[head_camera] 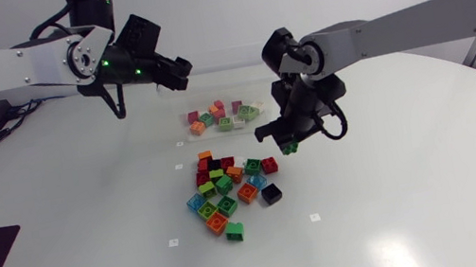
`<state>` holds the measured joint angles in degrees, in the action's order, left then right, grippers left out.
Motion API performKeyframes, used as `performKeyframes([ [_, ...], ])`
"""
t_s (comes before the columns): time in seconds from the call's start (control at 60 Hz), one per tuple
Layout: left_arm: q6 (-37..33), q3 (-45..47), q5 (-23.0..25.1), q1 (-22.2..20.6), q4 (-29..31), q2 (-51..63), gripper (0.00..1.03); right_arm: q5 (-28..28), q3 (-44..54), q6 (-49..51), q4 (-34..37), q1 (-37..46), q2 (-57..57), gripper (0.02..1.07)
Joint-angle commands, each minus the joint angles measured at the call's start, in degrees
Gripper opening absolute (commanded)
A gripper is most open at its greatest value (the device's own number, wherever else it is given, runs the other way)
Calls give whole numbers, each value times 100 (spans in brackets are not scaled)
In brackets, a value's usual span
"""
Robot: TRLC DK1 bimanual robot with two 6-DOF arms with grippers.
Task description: Place the duplo bricks in the container
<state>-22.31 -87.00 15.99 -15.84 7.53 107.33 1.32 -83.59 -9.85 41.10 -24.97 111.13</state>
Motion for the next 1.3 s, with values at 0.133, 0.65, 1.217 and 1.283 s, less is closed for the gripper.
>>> performKeyframes([
  [0.133, 244, -625, -70, -95, -111, 631, 29, -18, -614, 106, 302, 54, -171, 29],
  [0.65, -266, 430, -360, -51, 12, -467, 99, -185, -2733, 106, 662, -34, 462, 29],
  [1.217, -2146, 2662, -263, 177, 1049, -1698, 98, -220, -4473, 88, 152, -184, 1798, 29],
  [1.283, -2234, 2820, -254, 168, 1058, -1733, 98, -211, -4587, 88, 100, -184, 1930, 29],
])
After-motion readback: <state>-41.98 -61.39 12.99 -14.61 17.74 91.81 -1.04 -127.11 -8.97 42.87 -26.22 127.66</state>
